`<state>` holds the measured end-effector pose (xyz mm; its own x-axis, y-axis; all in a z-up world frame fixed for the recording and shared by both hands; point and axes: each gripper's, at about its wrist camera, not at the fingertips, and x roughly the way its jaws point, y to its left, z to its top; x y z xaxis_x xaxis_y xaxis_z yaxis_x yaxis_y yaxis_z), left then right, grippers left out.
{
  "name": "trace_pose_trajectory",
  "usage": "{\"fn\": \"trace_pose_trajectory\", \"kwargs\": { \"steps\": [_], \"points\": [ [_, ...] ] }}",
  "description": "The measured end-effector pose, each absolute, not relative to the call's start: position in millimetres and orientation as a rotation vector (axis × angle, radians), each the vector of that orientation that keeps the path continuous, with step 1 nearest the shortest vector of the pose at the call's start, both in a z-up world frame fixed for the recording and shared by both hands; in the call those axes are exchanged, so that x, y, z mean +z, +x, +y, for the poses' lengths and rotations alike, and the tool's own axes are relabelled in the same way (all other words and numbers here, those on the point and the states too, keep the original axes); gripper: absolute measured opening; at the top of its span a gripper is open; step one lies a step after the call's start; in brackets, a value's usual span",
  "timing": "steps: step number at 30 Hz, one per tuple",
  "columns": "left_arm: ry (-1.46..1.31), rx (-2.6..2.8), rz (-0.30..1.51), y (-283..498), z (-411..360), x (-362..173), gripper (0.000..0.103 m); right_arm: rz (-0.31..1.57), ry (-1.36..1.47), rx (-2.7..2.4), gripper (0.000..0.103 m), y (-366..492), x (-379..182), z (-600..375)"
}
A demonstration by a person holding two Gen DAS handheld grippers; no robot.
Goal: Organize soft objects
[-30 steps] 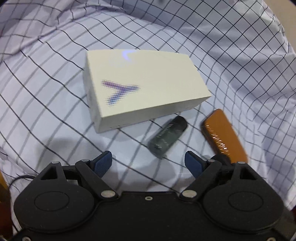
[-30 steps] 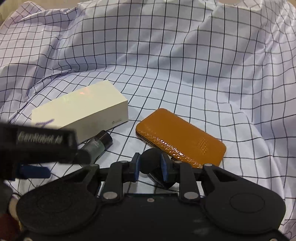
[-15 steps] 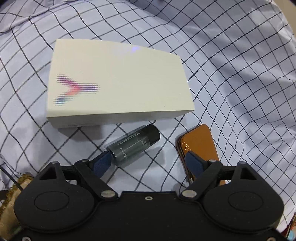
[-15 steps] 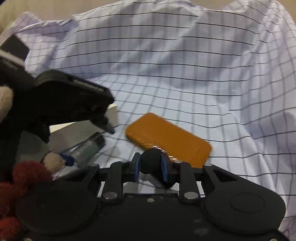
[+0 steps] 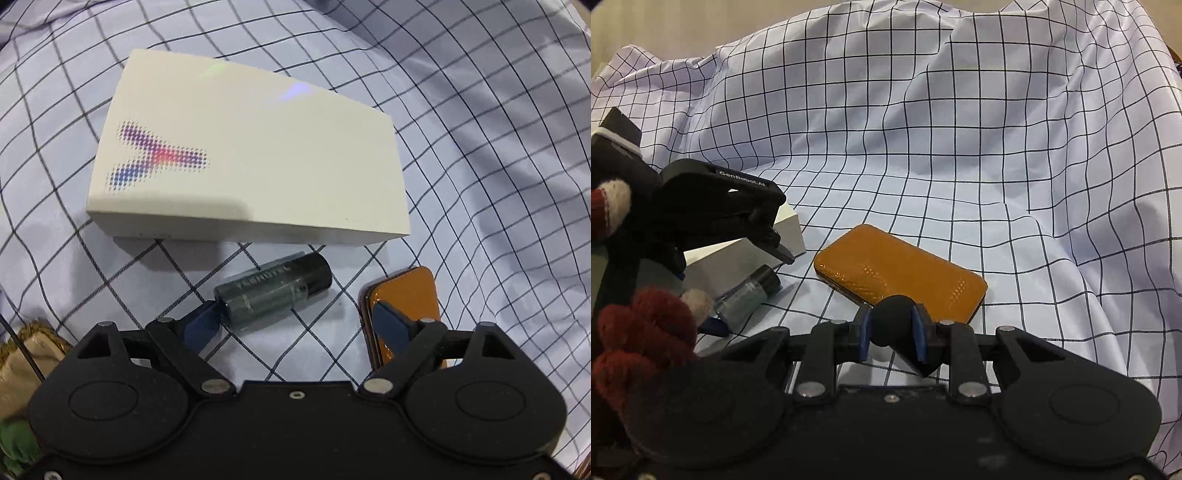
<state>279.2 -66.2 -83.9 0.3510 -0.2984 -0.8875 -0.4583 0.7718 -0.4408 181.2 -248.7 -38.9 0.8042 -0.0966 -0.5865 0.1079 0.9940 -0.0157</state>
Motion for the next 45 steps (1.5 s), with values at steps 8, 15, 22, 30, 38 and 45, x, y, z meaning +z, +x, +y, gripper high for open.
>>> {"fn": "trace_pose_trajectory", "kwargs": {
  "steps": [8,15,22,30,38,45],
  "points": [
    [-0.741,0.151,1.245,282,-69,-86,0.085,0.616,0.007,-0.102,0.023,176,-37,-247],
    [-0.787,0.209,1.237,281,-64,-86,0.072,0.616,0.018,-0.1,0.023,174,-36,-248],
    [-0.787,0.205,1.231,284,-62,-89,0.048,0.617,0.019,-0.092,0.024,172,-36,-249],
    [-0.727,0.121,1.228,268,-58,-92,0.032,0.628,0.03,-0.09,0.024,173,-34,-251],
    [-0.66,0.045,1.257,249,-44,-82,0.031,0.664,-0.11,-0.027,0.024,197,-41,-228],
    [-0.608,-0.047,1.251,231,-29,-73,0.045,0.682,-0.209,-0.007,0.024,218,-50,-211]
  ]
}}
